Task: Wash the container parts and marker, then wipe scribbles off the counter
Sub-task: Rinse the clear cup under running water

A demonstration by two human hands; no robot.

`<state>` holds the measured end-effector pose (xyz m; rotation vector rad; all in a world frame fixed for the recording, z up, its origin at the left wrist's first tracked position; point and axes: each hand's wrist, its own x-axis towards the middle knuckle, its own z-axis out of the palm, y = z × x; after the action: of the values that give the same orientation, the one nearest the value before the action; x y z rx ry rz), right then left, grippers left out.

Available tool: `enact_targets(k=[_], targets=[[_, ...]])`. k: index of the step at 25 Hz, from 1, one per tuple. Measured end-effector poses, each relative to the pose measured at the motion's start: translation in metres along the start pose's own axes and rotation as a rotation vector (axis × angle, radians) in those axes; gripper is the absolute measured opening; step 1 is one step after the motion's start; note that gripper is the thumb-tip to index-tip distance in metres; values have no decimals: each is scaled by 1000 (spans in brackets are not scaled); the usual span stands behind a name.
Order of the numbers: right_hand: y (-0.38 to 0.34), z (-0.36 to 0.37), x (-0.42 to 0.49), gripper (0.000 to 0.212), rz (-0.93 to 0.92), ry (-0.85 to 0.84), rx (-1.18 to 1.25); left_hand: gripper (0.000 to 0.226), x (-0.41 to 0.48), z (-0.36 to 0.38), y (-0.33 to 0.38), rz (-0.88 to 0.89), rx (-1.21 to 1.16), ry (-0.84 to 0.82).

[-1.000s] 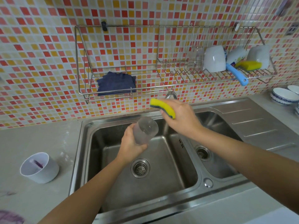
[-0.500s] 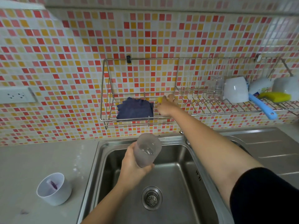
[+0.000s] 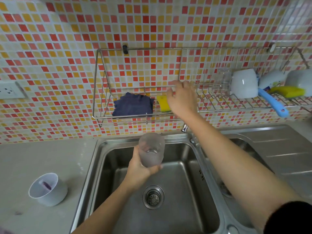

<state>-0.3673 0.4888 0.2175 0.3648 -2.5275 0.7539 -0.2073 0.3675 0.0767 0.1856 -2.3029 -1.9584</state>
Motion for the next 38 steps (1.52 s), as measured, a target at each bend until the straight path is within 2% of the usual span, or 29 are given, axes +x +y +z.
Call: enact_targets(k=[3,6,8,9,10,13,15,17,19,21,26,28,33,35,38], targets=[[40,-25,-42,25,-5,306,168,85,0,20,-12,-29,-89,-67],[102,-24,-87,15,116,416,262,79,7,46,-27,-80,-122,-54],[145,-6,-109,10,248,315,219,75,14,61,-34,-111,-105,-64],[167,7,-118,13,317,203,157,73,19,66,-37,-121,-86,-73],[189,23,-125,23,372,55,95,71,23,69,-37,-125,-63,-81],[237,69,-130,69,440,-432,52,66,42,73,-42,-127,22,-65],[245,90,-121,88,374,-569,100,64,52,73,-43,-114,137,-15],[244,106,-112,91,252,-619,105,63,61,75,-46,-101,241,25],[243,119,-113,88,25,-706,-54,68,67,78,-46,-85,261,26],[245,130,-119,84,-157,-756,-248,76,72,84,-45,-73,225,19],[250,139,-125,76,-206,-788,-358,72,85,100,-49,-114,188,10],[252,134,-134,74,-169,-767,-311,72,87,106,-53,-125,145,-13],[258,122,-192,63,72,-674,-239,66,90,115,-53,-159,154,-13],[263,123,-213,71,142,-651,-237,66,92,116,-51,-210,201,-30],[270,127,-226,77,151,-653,-229,64,97,118,-48,-337,321,-4]])
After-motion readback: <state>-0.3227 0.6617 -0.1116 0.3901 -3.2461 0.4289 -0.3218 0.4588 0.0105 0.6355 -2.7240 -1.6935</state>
